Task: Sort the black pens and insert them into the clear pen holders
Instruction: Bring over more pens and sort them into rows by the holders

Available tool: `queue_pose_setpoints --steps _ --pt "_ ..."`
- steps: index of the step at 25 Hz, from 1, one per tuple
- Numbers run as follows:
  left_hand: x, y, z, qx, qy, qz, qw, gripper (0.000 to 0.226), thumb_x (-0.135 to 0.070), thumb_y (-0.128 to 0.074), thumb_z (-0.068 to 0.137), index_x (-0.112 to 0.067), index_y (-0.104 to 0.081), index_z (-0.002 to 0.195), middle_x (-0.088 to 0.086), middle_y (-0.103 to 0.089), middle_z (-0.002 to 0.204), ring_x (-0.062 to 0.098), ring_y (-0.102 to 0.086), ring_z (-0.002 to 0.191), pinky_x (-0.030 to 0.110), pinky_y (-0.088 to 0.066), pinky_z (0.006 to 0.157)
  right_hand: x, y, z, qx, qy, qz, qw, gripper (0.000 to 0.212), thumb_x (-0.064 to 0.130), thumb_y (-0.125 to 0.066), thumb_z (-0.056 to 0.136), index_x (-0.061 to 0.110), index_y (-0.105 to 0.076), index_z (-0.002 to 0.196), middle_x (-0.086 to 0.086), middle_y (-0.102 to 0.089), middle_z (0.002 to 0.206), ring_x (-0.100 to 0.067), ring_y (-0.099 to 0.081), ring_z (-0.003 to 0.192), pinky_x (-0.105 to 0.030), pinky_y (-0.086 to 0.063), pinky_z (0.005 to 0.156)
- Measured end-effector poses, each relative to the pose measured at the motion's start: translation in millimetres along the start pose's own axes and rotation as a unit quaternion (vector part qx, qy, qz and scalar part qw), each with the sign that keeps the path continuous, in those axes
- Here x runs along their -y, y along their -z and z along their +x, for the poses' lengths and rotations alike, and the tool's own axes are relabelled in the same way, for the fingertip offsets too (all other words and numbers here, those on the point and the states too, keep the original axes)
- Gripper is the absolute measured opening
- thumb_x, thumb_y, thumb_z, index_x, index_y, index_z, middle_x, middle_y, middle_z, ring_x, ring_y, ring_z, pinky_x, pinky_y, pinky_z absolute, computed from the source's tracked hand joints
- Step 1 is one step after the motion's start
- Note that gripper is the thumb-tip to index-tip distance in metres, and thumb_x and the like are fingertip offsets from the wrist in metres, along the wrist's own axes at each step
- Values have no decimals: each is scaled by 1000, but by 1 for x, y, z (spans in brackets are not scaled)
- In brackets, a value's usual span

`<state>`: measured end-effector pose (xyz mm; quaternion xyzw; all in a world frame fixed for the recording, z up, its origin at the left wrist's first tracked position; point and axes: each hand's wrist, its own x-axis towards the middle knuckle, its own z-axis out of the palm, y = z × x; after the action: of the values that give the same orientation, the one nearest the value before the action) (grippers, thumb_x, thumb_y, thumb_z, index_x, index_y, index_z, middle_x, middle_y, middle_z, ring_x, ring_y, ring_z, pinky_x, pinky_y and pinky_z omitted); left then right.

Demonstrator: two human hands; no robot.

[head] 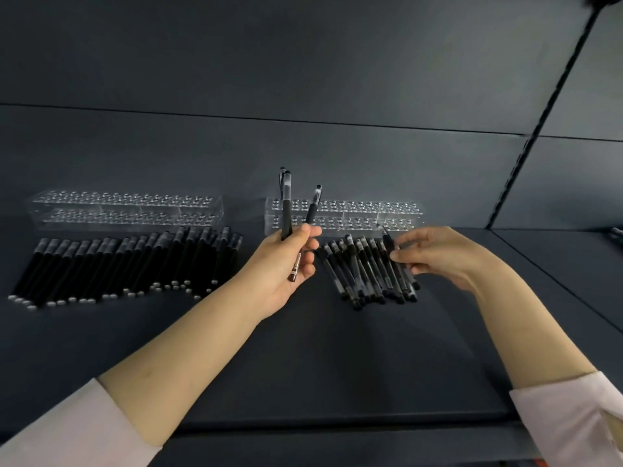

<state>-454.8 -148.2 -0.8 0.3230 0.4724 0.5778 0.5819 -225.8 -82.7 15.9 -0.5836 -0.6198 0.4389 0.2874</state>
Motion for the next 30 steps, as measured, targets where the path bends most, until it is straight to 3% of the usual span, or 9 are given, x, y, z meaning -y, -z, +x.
queue_pose_setpoints --steps 4,7,10,15,20,26,30 --pt "8 -19 7 -17 -31 81 996 22 -27 -51 101 -20 -72 102 -9 -63 82 6 -53 75 20 -44 68 0 0 6 37 38 -41 998 35 5 -74 81 11 -58 112 -9 -61 75 -12 -61 59 -17 -52 58" --pt "12 -30 11 -25 -31 77 996 19 -25 -52 100 -20 -69 107 -9 -74 85 5 -58 76 19 -42 67 2 -10 12 57 63 -74 994 29 7 -76 80 9 -63 106 -9 -64 75 -14 -65 61 -21 -56 62" --pt "15 -31 18 -31 -21 77 996 19 -25 -53 99 -15 -64 112 -3 -77 93 5 -60 75 17 -42 61 -3 -19 18 28 85 -101 991 24 10 -78 78 8 -66 99 -6 -68 71 -16 -68 59 -28 -60 68" --pt "15 -27 22 -30 -5 69 997 23 -25 -50 101 -9 -62 112 -1 -77 96 3 -59 66 15 -41 58 -3 -23 16 -8 96 -138 986 16 17 -75 82 5 -66 86 -5 -70 68 -10 -68 52 -26 -57 64" --pt "12 -31 15 17 8 92 996 20 -26 -49 101 -13 -64 107 1 -77 98 7 -55 69 20 -40 64 5 -27 14 2 114 57 992 14 24 -66 90 12 -72 92 0 -67 75 -6 -60 62 -18 -50 56" --pt "12 -37 5 79 20 139 987 22 -26 -50 101 -13 -63 112 3 -76 98 7 -63 75 21 -46 68 10 -30 16 72 60 292 952 5 14 -65 90 11 -67 93 2 -67 76 -8 -60 67 -18 -51 61" --pt "12 -32 7 45 -13 120 992 23 -25 -51 100 -8 -61 112 3 -77 92 9 -66 74 22 -51 67 8 -9 25 -13 50 356 933 6 15 -63 91 9 -64 92 -2 -65 76 -10 -60 63 -20 -53 60"
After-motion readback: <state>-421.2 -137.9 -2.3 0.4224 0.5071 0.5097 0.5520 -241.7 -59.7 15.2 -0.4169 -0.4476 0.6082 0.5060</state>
